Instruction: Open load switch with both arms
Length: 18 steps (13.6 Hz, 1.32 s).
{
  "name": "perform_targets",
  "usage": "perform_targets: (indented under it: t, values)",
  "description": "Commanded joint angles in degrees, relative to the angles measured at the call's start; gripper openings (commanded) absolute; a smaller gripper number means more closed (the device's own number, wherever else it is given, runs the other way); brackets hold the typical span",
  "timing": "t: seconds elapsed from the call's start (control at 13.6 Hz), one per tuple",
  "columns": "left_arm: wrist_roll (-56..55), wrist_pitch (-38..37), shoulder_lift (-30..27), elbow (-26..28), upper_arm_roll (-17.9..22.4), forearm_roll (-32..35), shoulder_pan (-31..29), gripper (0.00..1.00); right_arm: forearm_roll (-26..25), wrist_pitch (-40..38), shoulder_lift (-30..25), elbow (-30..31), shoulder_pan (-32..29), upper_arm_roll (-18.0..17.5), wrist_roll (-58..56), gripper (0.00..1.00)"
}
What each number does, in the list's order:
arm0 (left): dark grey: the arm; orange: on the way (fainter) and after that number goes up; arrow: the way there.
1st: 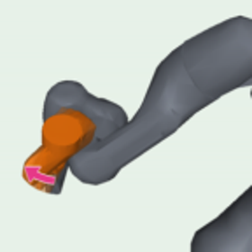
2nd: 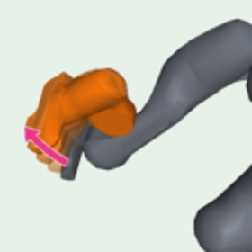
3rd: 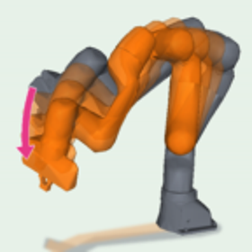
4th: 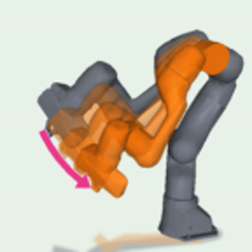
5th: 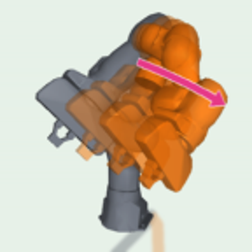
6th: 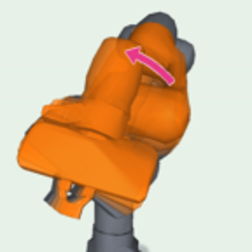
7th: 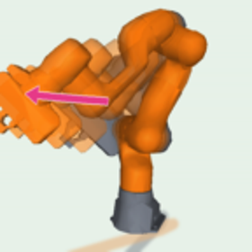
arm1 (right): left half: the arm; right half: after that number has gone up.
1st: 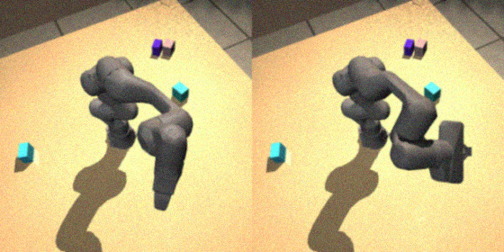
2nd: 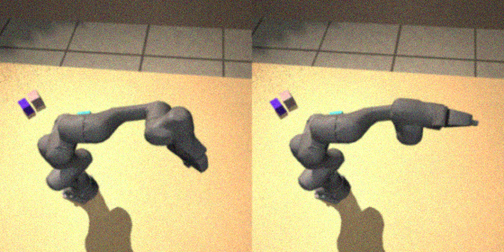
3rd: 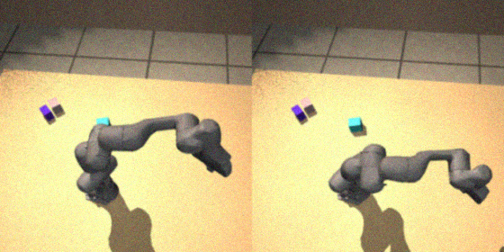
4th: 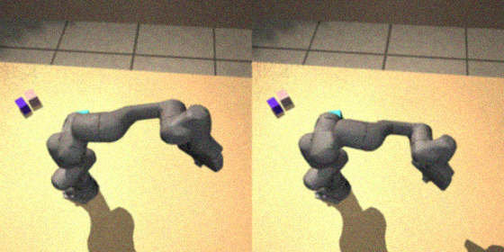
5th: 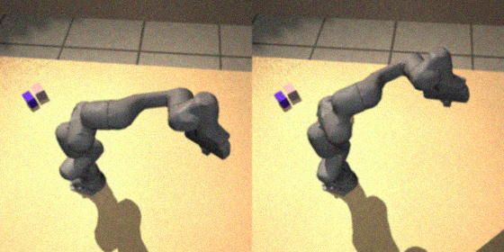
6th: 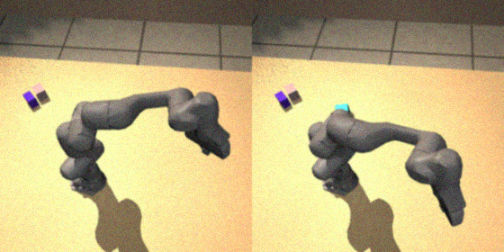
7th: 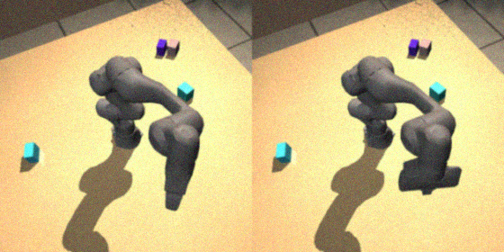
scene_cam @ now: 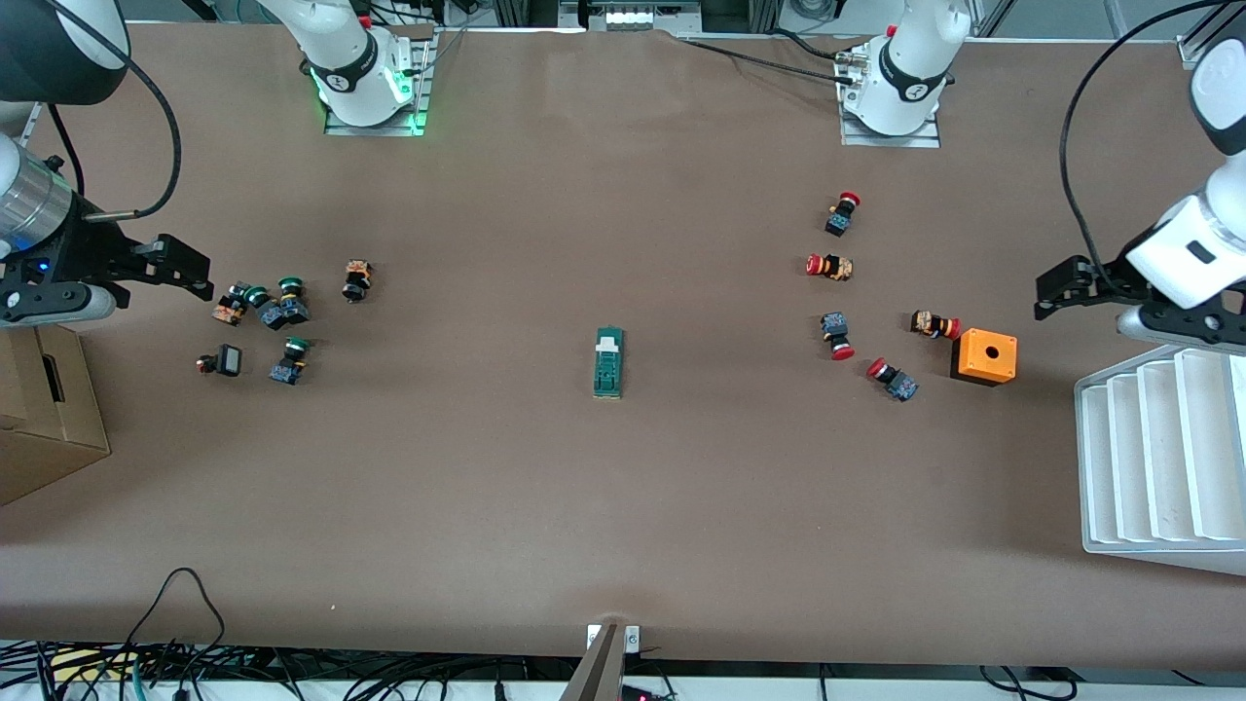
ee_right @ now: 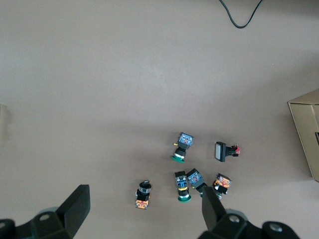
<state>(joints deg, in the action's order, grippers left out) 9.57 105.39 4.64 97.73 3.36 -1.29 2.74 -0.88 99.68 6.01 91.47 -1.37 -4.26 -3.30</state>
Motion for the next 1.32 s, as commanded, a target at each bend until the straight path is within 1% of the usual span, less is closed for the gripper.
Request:
perform_targets:
  t: [0.0, 0.29, 0.59, 0.88, 1.03, 1.25]
  values:
    - [-2.8, -1.3, -2.3, 1.8, -0.4, 0.0, -0.1, 1.00, -0.4, -0.1, -0.4, -0.3, -0.6, -0.4, -1.1, 0.99]
    - [-10.8, -5.9, -3.4, 1.4, -0.9, 3.2, 0.2, 1.00, -0.4, -0.1, -0.4, -0.3, -0.6, -0.4, -1.1, 0.99]
    - [-10.7, -6.6, -4.9, 1.1, -1.3, 3.2, 0.3, 1.00, -0.4, -0.1, -0.4, -0.3, -0.6, -0.4, -1.1, 0.99]
    - [-9.9, -6.3, -4.4, 0.1, -1.5, 2.4, -0.3, 1.00, -0.4, -0.1, -0.4, -0.3, -0.6, -0.4, -1.1, 0.99]
    - [-9.8, -6.6, -4.4, -1.6, -1.6, 2.3, -0.3, 1.00, -0.4, -0.1, -0.4, -0.3, -0.6, -0.4, -1.1, 0.99]
    - [-9.8, -6.8, -4.6, -1.7, -1.0, 2.2, 1.1, 1.00, -0.4, 0.0, -0.4, -0.3, -0.6, -0.4, -1.2, 0.99]
